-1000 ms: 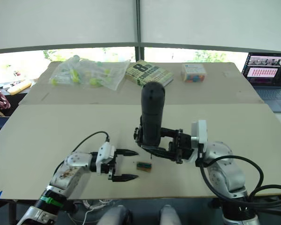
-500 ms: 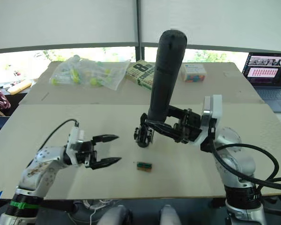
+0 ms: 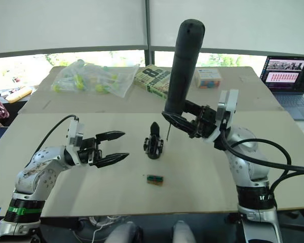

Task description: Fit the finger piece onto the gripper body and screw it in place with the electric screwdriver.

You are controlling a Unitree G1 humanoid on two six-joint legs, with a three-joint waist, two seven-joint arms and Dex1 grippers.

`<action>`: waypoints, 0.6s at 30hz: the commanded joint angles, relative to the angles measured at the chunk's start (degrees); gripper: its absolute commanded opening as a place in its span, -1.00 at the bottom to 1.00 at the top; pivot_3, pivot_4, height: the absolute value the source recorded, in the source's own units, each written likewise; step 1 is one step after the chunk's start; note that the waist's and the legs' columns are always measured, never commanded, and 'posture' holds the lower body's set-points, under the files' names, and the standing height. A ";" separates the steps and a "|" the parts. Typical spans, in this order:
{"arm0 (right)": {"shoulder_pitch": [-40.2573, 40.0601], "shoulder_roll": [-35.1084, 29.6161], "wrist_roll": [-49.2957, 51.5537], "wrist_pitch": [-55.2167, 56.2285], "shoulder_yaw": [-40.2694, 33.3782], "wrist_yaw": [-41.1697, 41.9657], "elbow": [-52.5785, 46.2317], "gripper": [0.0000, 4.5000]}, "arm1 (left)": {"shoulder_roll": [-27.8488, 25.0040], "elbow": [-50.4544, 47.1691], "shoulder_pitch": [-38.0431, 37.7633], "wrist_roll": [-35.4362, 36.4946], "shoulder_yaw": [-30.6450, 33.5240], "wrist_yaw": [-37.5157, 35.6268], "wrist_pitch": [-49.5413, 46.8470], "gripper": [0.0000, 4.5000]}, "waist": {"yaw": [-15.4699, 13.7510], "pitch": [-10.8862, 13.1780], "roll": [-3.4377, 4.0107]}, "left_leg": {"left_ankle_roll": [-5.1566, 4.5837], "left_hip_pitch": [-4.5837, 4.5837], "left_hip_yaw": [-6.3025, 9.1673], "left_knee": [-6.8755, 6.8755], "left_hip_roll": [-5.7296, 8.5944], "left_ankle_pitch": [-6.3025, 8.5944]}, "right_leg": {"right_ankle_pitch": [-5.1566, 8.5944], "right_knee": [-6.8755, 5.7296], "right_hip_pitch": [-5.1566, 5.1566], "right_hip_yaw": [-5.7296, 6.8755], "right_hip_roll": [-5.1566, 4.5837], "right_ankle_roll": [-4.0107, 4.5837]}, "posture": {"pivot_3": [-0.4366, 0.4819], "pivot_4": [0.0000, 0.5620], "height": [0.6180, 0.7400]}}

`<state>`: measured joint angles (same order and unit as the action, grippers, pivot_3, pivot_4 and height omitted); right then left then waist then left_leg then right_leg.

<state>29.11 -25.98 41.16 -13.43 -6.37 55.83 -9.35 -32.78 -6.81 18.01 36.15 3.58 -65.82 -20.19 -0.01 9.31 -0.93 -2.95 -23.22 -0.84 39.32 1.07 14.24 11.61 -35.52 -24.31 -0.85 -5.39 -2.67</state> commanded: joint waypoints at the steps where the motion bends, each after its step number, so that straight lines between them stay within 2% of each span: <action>1: 2.87 1.14 0.80 2.78 -1.90 0.27 -0.77 -0.15 | 0.15 -0.23 1.24 0.13 0.49 0.25 0.28 1.00 | 0.06 0.00 0.00 | 0.00 0.00 0.00 0.00 0.00 0.00 | 0.00 0.00 0.00 0.00 0.00 0.00 | -0.05 -0.47 1.00; 7: 5.81 3.92 2.21 0.88 -1.08 0.00 0.41 -0.15 | 1.17 2.03 2.38 -2.86 -1.27 1.27 1.61 1.00 | 0.26 0.00 0.01 | 0.00 0.00 0.00 0.00 0.01 0.00 | 0.00 -0.01 0.00 -0.01 -0.01 0.00 | -0.05 -0.47 1.00; 18: 7.57 6.72 -1.16 0.69 2.55 -0.18 2.58 -0.15 | 2.56 4.36 1.72 -6.96 -2.99 1.45 5.18 1.00 | 0.59 0.01 0.01 | 0.00 -0.02 0.01 -0.01 0.02 0.00 | 0.00 -0.09 -0.06 -0.02 -0.06 0.00 | -0.05 -0.47 1.00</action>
<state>34.86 -19.59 39.40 -12.92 -3.18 56.00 -5.39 -30.43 -2.04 19.66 29.45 0.55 -64.43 -16.37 0.59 9.32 -0.91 -2.95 -23.25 -0.83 39.31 1.09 14.24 11.61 -35.63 -24.39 -0.87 -5.45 -2.66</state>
